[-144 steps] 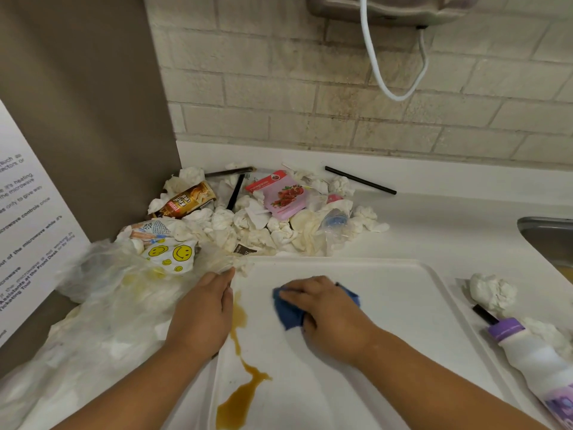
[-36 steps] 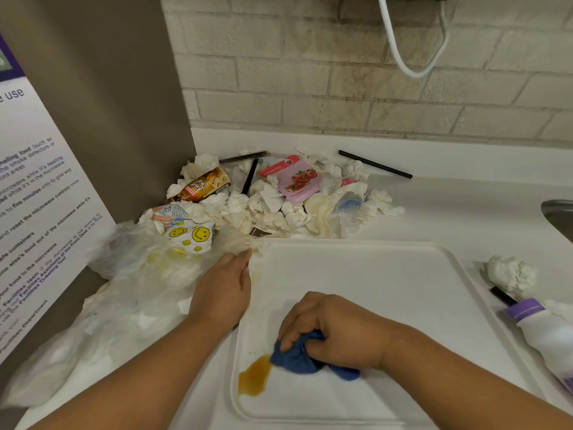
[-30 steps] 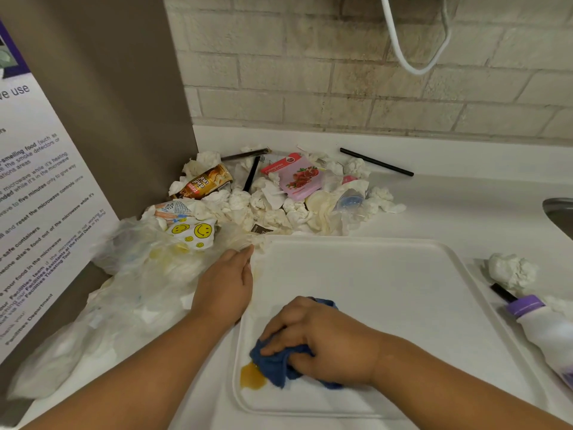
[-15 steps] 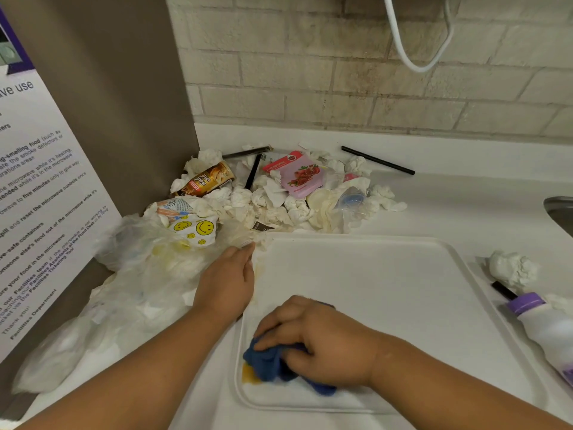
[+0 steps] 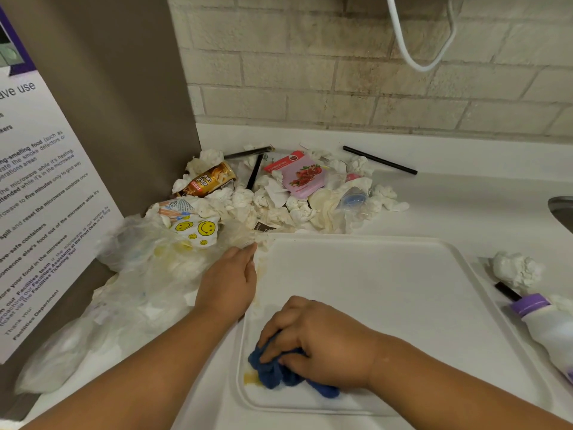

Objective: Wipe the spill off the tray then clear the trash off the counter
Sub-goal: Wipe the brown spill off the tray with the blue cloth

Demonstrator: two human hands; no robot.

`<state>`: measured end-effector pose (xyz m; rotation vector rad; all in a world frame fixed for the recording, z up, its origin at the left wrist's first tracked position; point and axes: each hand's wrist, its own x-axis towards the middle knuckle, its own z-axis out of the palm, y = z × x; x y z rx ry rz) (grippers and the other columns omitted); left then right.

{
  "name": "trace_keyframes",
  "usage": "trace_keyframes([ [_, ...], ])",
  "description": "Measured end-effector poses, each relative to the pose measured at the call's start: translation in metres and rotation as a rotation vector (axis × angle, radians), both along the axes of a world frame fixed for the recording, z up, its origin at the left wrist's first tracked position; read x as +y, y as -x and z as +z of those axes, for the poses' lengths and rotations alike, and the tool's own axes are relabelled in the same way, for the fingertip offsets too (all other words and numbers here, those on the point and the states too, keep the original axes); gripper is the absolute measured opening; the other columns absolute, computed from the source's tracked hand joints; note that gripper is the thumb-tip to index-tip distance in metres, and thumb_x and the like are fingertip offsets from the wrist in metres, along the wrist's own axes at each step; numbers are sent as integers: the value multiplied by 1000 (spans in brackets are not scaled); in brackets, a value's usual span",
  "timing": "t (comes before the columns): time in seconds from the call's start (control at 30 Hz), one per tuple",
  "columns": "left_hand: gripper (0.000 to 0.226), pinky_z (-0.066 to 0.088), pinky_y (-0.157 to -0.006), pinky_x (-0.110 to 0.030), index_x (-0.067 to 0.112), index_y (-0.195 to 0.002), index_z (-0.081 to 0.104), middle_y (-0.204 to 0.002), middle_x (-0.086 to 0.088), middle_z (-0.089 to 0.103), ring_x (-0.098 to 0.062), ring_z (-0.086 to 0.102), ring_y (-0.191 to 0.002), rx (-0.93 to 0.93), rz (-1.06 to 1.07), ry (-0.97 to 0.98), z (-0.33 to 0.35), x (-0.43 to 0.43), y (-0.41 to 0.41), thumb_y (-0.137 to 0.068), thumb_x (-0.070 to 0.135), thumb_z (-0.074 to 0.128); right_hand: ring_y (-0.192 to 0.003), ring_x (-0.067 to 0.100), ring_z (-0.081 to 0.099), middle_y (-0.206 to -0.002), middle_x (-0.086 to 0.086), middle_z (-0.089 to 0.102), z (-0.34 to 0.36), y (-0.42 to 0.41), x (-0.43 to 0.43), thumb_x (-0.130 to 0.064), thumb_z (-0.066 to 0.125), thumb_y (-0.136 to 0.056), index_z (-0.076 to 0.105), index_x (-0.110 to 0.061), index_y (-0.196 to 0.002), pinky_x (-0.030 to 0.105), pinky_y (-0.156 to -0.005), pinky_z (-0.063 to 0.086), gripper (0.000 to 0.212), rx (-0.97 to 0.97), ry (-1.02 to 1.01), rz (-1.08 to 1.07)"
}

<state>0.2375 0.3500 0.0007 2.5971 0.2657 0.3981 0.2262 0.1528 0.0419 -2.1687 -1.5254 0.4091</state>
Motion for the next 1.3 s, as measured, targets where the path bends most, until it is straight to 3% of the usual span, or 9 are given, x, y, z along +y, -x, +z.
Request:
trace_keyframes([
  [0.17, 42, 42, -86, -28, 21, -139, 45, -117, -2, 57, -20, 57, -103, 3, 2, -8, 0, 1, -1, -98, 20, 40, -103, 18, 46, -121, -17, 60, -8, 10, 3, -24, 55, -88, 69, -29, -113, 43, -84, 46, 29, -71, -1, 75],
  [0.6, 42, 43, -88, -28, 21, -139, 46, -119, -1, 57, -20, 57, -105, -5, 0, 5, -1, 0, -2, -97, 20, 41, -93, 16, 48, -112, -18, 64, -2, 12, 5, -23, 54, -85, 73, -31, -104, 36, -72, 49, 28, -165, -70, 118],
  [0.7, 42, 43, -87, -28, 21, -139, 46, -118, -2, 57, -20, 58, -103, 0, 4, 3, -1, 0, -1, -97, 20, 41, -96, 15, 47, -115, -20, 62, -7, 15, 6, -29, 50, -86, 72, -34, -104, 35, -72, 47, 29, -188, -21, 191],
  [0.83, 42, 43, -88, -28, 22, -139, 46, -118, -1, 56, -20, 57, -104, 9, 6, 3, -1, 0, -1, -97, 20, 40, -95, 16, 49, -115, -21, 62, -5, 1, 1, -27, 51, -84, 71, -34, -102, 31, -71, 42, 28, -249, -50, 58],
  [0.97, 42, 44, -88, -30, 21, -138, 47, -118, -2, 57, -22, 57, -104, 12, 2, 0, -1, 1, -1, -97, 21, 40, -95, 18, 51, -115, -18, 62, -15, 18, 7, -24, 51, -88, 71, -29, -100, 39, -72, 48, 24, -222, -44, 224],
  [1.1, 46, 47, -87, -33, 20, -137, 48, -116, -4, 58, -24, 58, -102, 8, 6, -1, 0, 0, -1, -95, 28, 33, -91, 16, 50, -115, -20, 63, -13, -5, 2, -26, 54, -84, 71, -32, -100, 36, -68, 49, 24, -270, -87, 48],
  [1.23, 42, 47, -88, -33, 19, -138, 48, -116, -4, 58, -24, 58, -103, 8, 1, -3, 0, 0, 0, -97, 22, 38, -95, 20, 51, -116, -15, 61, -23, 12, 12, -19, 56, -84, 70, -25, -99, 38, -72, 47, 22, -256, -17, 245],
  [1.3, 48, 48, -87, -34, 20, -137, 49, -115, -4, 58, -24, 59, -102, 13, 4, -17, 1, 0, -1, -94, 29, 31, -94, 20, 52, -118, -12, 62, -23, 2, 11, -21, 55, -83, 71, -24, -102, 38, -74, 49, 25, -240, -50, 207],
])
